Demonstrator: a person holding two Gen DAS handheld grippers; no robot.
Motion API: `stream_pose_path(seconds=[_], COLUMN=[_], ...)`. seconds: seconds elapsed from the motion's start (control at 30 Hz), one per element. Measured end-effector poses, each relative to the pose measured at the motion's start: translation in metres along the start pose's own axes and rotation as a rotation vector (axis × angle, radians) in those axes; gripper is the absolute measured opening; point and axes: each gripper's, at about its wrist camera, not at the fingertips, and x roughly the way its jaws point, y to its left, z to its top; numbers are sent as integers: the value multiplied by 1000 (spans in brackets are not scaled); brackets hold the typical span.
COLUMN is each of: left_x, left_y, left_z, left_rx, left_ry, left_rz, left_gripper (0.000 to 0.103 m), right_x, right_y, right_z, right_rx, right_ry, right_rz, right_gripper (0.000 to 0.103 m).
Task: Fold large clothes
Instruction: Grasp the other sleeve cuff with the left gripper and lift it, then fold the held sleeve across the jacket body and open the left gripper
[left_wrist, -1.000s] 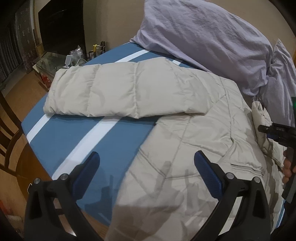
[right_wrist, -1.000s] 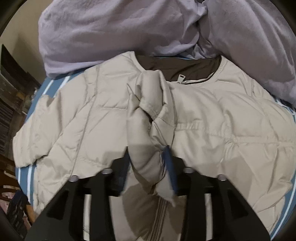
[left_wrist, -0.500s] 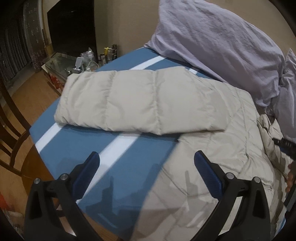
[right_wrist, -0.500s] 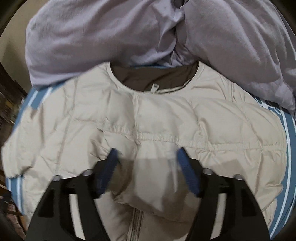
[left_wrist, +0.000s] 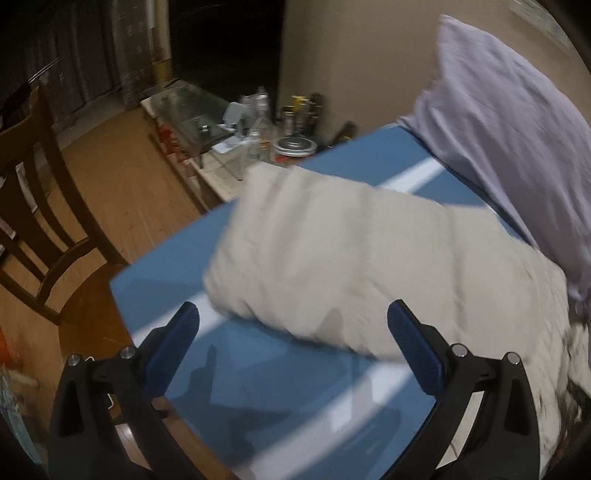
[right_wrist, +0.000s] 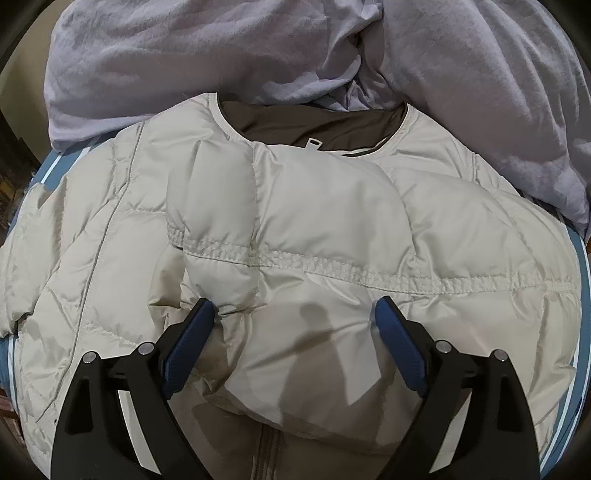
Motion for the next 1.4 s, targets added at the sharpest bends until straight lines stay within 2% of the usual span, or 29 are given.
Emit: stream_pose_path(seconds=[0.2,0.27,0.33,0.47,0.57,0.6,0.67,0.7,0.73,0.83,1.0,1.23,1.4], left_x=[33,44,50,48,48,49,49,49,48,40,13,-49,-90], left_y=[42,54,59,49,38,36,32,32,30,21,3,-58,-118], left_z=[20,21,20,18,17,17,17,17,17,19,30,51,55], left_rx=[-148,-203,-238,-218,-196,-190,-184,-187,-190,-168,-136,-24,83], left_ry=[68,102,127,119,119,118,118,121,123,106,46,-74,-116], left_rz=[-8,-34,-69,-91,-70,-66,-96,-112,-127,-118,-157,-304,-419], left_gripper=[101,95,84,74,71,67,50,37,30,22,20,20,20], right_x=[-5,-8,-10,-13,-15,-16,-18,-19,-20,-25,-36,-52,-63], right_y=[-1,-2,-3,-5,-6,-7,-8,-9,-10,-13,-17,-30,-50], right_z=[-4,-6,-8,-11,-13,-13,-14,-15,-16,-18,-31,-46,-52], right_rx=[-6,-7,-9,-11,-18,-20,-23,-25,-28,-45,-101,-114,-76], right_ry=[18,21,23,24,22,22,22,22,23,27,4,-31,-50], right_rz=[12,16,20,24,23,23,21,21,22,22,4,-8,-16], right_gripper=[91,91,91,91,91,91,91,91,91,91,91,91,91])
